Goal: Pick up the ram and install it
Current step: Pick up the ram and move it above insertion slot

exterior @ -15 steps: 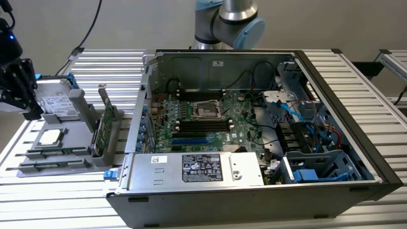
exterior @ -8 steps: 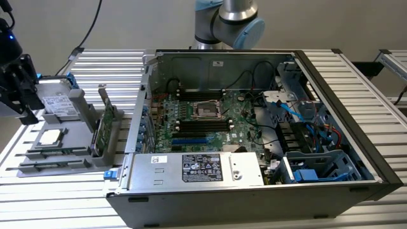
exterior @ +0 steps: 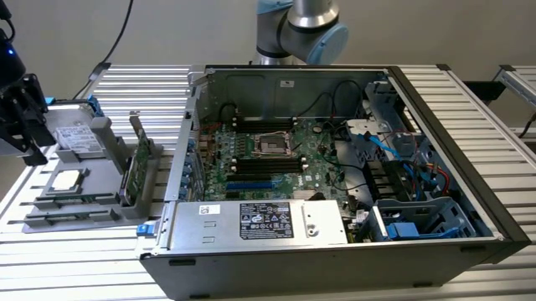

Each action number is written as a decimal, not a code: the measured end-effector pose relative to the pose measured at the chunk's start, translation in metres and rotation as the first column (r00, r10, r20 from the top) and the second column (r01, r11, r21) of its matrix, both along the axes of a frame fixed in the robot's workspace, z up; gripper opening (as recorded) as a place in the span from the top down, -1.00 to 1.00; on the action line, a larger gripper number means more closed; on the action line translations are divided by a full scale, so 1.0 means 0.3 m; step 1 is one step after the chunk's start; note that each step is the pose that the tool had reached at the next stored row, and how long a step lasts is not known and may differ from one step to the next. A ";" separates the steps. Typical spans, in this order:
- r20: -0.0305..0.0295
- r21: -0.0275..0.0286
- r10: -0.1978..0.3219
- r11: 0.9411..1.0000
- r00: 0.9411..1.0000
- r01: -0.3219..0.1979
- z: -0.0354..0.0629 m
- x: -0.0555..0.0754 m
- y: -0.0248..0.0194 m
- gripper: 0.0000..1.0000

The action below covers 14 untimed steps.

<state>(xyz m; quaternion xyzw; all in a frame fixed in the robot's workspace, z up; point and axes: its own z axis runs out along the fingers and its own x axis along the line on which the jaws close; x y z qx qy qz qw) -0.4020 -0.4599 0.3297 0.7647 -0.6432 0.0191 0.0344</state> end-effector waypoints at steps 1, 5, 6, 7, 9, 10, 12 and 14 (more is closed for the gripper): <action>0.001 0.000 -0.001 1.000 1.000 0.001 -0.003 -0.003 0.000 0.04; 0.004 0.000 -0.016 1.000 1.000 0.016 -0.017 -0.005 -0.001 0.04; 0.004 0.000 -0.021 1.000 1.000 0.021 -0.022 -0.005 -0.002 0.04; 0.004 0.000 -0.026 1.000 1.000 0.026 -0.026 -0.005 -0.003 0.04; 0.004 0.000 -0.034 0.999 0.999 0.034 -0.036 -0.005 -0.006 0.04; 0.004 0.000 -0.038 0.999 0.999 0.038 -0.041 -0.005 -0.007 0.04; 0.004 0.000 -0.044 0.999 0.999 0.044 -0.052 -0.005 -0.012 0.04; 0.005 0.000 -0.052 0.999 0.999 0.052 -0.065 -0.005 -0.015 0.04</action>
